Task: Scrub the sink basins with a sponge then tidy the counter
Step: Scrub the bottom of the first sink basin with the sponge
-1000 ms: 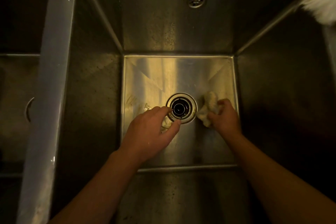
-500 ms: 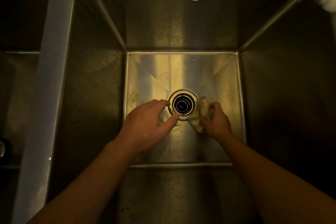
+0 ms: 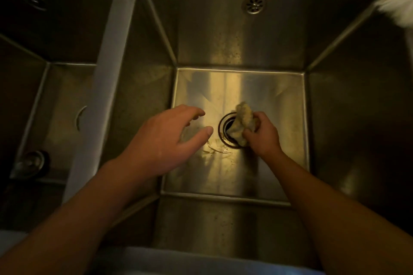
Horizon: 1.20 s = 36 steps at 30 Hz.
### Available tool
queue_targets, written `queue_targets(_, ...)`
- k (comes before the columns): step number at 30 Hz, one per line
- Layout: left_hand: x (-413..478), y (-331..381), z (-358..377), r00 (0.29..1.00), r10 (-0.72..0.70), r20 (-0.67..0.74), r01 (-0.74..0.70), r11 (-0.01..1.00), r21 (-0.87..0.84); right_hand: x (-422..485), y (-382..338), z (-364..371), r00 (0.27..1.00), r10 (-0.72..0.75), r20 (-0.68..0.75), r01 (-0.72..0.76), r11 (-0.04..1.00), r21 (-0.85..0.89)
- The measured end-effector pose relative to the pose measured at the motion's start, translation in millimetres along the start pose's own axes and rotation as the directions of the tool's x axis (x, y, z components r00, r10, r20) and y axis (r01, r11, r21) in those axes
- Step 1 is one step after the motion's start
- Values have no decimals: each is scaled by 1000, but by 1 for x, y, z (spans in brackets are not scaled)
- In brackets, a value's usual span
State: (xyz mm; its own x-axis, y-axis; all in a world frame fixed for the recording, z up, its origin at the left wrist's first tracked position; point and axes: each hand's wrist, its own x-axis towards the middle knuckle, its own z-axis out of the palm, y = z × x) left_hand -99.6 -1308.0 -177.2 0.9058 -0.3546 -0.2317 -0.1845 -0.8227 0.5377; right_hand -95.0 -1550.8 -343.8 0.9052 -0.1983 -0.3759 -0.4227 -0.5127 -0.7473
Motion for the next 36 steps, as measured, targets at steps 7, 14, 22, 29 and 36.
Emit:
queue_targets(7,-30,0,-19,994,62,92,-76,986,146,-4,-26,27,967,-165,196,185,979,-89)
queue_targets(14,-36,-4,-3,995,43,89,-53,992,112,-14,-2,30,897,-1,442,125,959,-253)
queue_targets(22,-32,-9,8,997,-10,78,2,995,103,-12,23,17,917,-63,395,163,961,-225)
queue_targets(29,-31,-10,13,991,-42,129,25,991,129,-10,22,23,836,-268,479,419,876,-240)
queue_targets(36,-31,-9,13,995,-37,92,28,995,98,6,27,20,645,-411,644,677,698,-232)
